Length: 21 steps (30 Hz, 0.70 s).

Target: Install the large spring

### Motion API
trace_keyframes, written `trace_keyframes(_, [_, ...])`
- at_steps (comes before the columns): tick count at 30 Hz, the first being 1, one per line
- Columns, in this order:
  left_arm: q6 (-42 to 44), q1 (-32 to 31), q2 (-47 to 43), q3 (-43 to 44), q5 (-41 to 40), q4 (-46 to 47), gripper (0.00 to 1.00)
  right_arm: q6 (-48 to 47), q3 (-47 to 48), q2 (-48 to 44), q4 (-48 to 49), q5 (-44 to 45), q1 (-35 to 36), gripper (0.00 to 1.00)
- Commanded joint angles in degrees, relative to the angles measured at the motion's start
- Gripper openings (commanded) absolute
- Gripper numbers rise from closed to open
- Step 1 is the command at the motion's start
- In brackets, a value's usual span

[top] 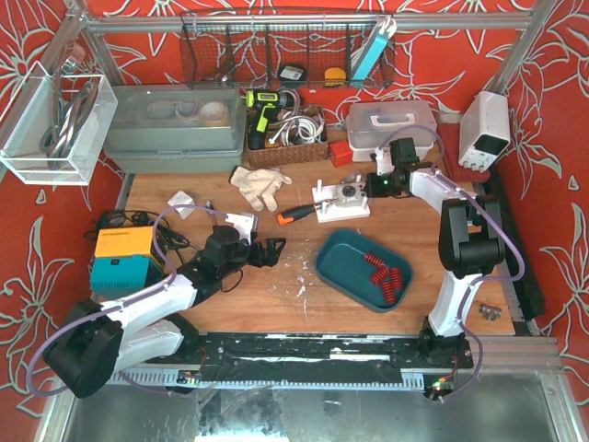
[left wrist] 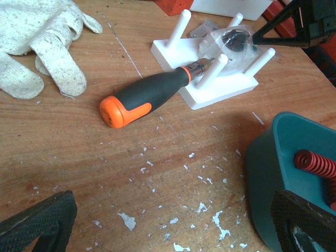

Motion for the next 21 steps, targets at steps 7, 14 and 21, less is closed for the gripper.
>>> trace_keyframes(7, [1.10, -0.61, 0.03, 1.62, -0.95, 1.38, 1.00, 1.02, -0.59, -4.22, 1.36, 5.70, 0.19, 0.00])
trace_keyframes(14, [1.05, -0.62, 0.20, 1.64, -0.79, 1.34, 1.00, 2.76, -3.18, -8.37, 3.42, 12.21, -2.95, 0.00])
trace_keyframes(21, [0.87, -0.62, 0.47, 1.66, -0.52, 1.51, 1.00, 4.72, -3.59, -7.33, 6.65, 14.78, -7.93, 0.00])
